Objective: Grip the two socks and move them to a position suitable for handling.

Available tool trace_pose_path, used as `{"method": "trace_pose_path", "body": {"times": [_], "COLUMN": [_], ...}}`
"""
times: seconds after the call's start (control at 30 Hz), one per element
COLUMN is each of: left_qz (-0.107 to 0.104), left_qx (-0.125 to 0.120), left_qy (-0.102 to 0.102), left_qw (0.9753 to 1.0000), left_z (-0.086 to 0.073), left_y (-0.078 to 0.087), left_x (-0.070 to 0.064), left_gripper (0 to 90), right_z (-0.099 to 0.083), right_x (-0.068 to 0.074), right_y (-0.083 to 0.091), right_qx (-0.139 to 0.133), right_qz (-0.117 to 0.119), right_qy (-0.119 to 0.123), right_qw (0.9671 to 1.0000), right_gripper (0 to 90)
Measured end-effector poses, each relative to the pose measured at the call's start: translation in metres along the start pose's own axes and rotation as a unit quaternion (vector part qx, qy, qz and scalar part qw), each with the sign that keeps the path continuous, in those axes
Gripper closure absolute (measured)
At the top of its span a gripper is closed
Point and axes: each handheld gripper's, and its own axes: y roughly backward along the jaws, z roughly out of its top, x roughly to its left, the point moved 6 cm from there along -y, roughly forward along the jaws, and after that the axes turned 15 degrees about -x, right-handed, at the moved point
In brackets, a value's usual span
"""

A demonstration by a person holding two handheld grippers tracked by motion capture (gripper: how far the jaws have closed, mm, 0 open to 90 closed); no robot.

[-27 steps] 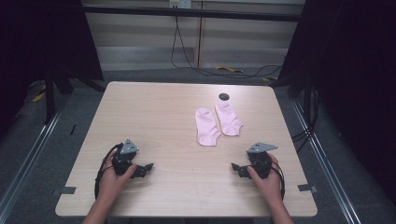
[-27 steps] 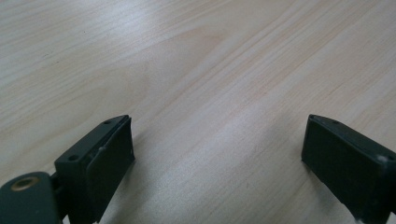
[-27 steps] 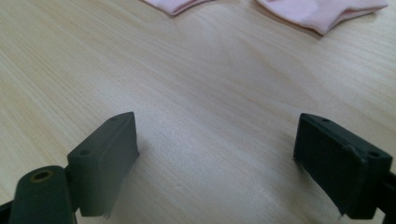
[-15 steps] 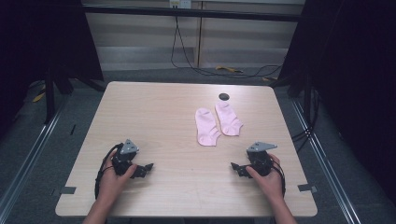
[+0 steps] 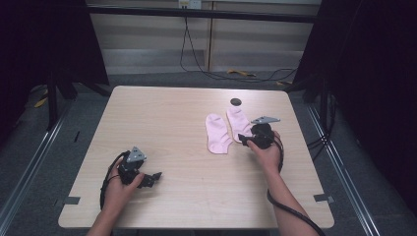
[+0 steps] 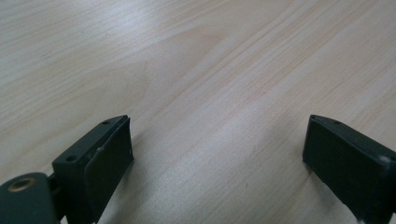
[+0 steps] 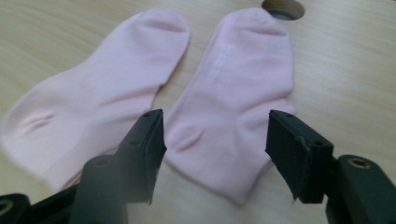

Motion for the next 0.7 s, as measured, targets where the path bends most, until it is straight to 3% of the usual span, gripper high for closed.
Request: {"method": "trace_pose_path", "body": {"times": [0.03, 0.13, 0.27, 0.33, 0.37, 0.43, 0.47, 0.5, 0.57, 0.7], "left_qz": [0.0, 0.0, 0.0, 0.0, 0.0, 0.0, -0.001, -0.001, -0.001, -0.002], "left_qx": [0.0, 0.0, 0.0, 0.0, 0.0, 0.0, 0.0, 0.0, 0.0, 0.0], "left_qy": [0.0, 0.0, 0.0, 0.0, 0.0, 0.0, 0.0, 0.0, 0.0, 0.0], "left_qw": [1.0, 1.0, 1.0, 1.0, 1.0, 1.0, 1.0, 1.0, 1.0, 1.0], "left_z": [0.0, 0.0, 0.0, 0.0, 0.0, 0.0, 0.0, 0.0, 0.0, 0.0], "left_y": [0.0, 0.0, 0.0, 0.0, 0.0, 0.0, 0.0, 0.0, 0.0, 0.0], "left_x": [0.0, 0.0, 0.0, 0.0, 0.0, 0.0, 0.0, 0.0, 0.0, 0.0], "left_gripper": [7.9, 8.0, 7.9, 7.9, 7.8, 7.8, 7.8, 7.8, 7.8, 7.6], "right_z": [0.0, 0.006, 0.009, 0.002, 0.0, -0.001, -0.001, 0.0, 0.0, 0.005], "right_x": [0.0, -0.012, -0.02, -0.017, -0.016, -0.016, -0.017, -0.018, -0.019, -0.022], "right_y": [0.0, -0.021, -0.044, -0.052, -0.054, -0.055, -0.053, -0.051, -0.048, -0.039], "right_qx": [0.0, 0.007, 0.023, 0.05, 0.049, 0.041, 0.045, 0.055, 0.067, 0.045], "right_qz": [0.0, -0.031, -0.043, -0.043, -0.046, -0.037, -0.04, -0.037, -0.036, -0.035], "right_qy": [0.0, 0.011, 0.004, 0.012, 0.016, -0.02, -0.023, -0.022, -0.032, -0.031], "right_qw": [1.0, 0.9994, 0.9988, 0.9978, 0.9976, 0.9983, 0.9979, 0.9976, 0.9966, 0.9979], "right_gripper": [37.5, 38.0, 38.6, 41.7, 46.1, 57.4, 71.8, 80.7, 84.7, 85.7]}}
